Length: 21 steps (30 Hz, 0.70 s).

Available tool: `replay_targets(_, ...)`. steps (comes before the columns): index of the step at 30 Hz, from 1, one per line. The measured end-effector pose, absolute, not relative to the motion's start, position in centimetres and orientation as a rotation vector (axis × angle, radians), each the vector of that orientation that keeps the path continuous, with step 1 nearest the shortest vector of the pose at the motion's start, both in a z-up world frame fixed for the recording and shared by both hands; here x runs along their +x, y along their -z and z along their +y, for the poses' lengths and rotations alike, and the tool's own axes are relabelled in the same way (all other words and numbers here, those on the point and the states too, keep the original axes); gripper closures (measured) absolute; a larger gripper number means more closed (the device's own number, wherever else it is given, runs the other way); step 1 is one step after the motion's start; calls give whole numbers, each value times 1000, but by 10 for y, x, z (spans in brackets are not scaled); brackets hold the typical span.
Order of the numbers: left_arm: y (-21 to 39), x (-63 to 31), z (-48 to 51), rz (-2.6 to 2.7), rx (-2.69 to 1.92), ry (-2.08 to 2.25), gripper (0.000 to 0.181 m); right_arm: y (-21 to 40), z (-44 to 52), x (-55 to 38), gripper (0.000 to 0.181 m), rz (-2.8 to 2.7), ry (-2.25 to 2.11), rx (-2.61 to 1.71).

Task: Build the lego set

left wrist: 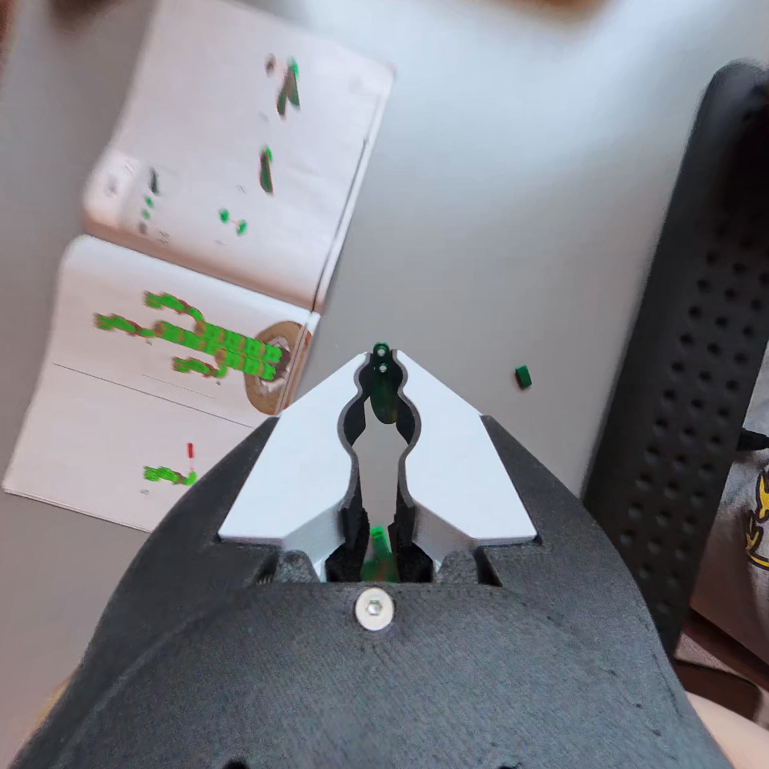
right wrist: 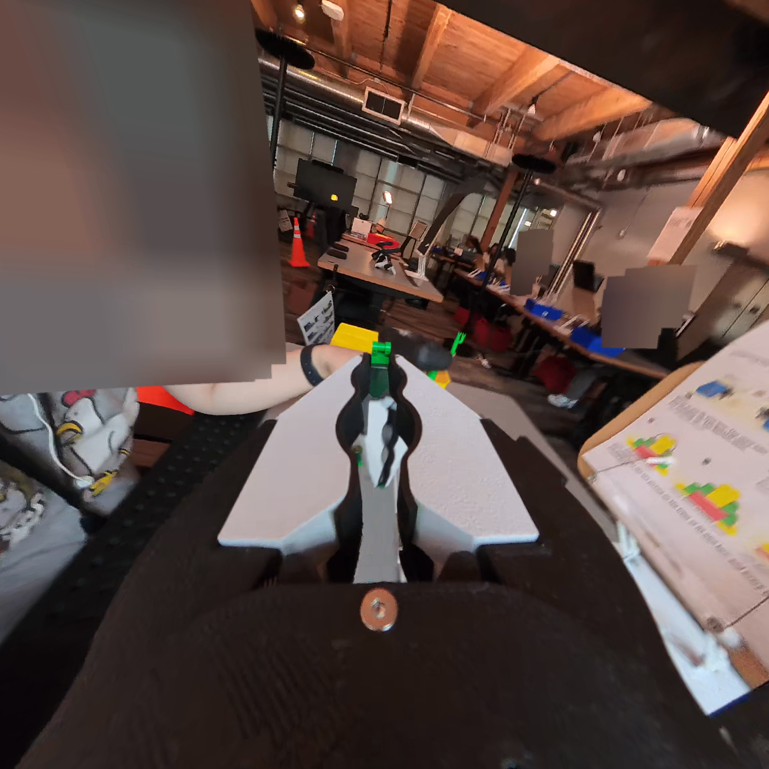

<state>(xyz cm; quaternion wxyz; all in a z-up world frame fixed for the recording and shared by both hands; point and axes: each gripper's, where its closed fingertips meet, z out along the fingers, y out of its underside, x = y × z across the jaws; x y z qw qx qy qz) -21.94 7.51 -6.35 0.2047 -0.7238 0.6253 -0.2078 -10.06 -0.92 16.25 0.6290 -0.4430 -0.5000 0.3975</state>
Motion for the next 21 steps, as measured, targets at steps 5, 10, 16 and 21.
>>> replay_targets(5,9,-209,71,1633,-1763,757,175,-141,13,-99,175,-1107,-1071,-1174)
replay_targets(10,-20,-201,65,1582,-1618,853,175,-109,33,-107,175,-1082,-1260,-1396)
replay_targets(16,-37,-192,49,1617,-1442,849,175,-84,36,-124,176,-1119,-1488,-1442)
replay_targets(21,-45,-189,40,1631,-1384,841,175,-65,37,-144,176,-1168,-1571,-1494)
